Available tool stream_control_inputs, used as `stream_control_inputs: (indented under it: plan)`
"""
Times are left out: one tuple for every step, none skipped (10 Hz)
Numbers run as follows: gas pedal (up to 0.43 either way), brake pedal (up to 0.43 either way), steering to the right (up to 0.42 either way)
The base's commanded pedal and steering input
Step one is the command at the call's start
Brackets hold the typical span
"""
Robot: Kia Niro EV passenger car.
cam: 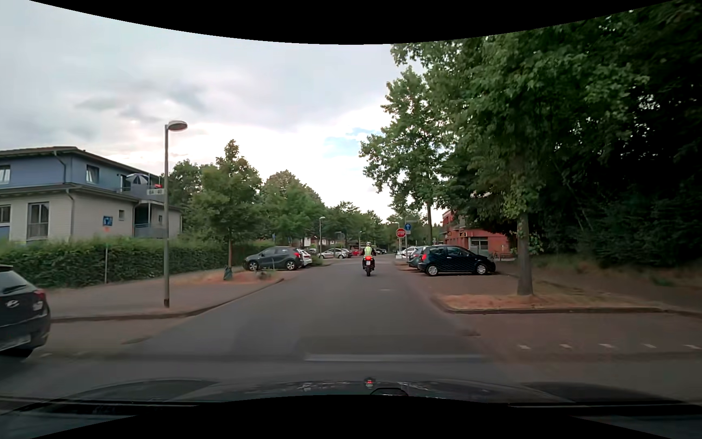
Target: Follow the waypoints while adhering to traffic rules and regulations
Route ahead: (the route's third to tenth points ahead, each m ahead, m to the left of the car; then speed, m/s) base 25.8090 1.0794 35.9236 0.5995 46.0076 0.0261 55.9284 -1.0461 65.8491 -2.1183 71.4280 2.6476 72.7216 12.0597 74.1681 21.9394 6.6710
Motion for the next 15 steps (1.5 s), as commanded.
stream_control_inputs:
  plan:
    - [0.079,0.000,0.014]
    - [0.079,0.000,0.016]
    - [0.079,0.000,0.015]
    - [0.079,0.000,0.015]
    - [0.079,0.000,0.015]
    - [0.079,0.000,0.014]
    - [0.079,0.000,0.014]
    - [0.079,0.000,0.013]
    - [0.079,0.000,0.012]
    - [0.079,0.000,0.012]
    - [0.079,0.000,0.012]
    - [0.067,0.000,0.010]
    - [0.067,0.000,0.010]
    - [0.067,0.000,0.010]
    - [0.067,0.000,0.010]
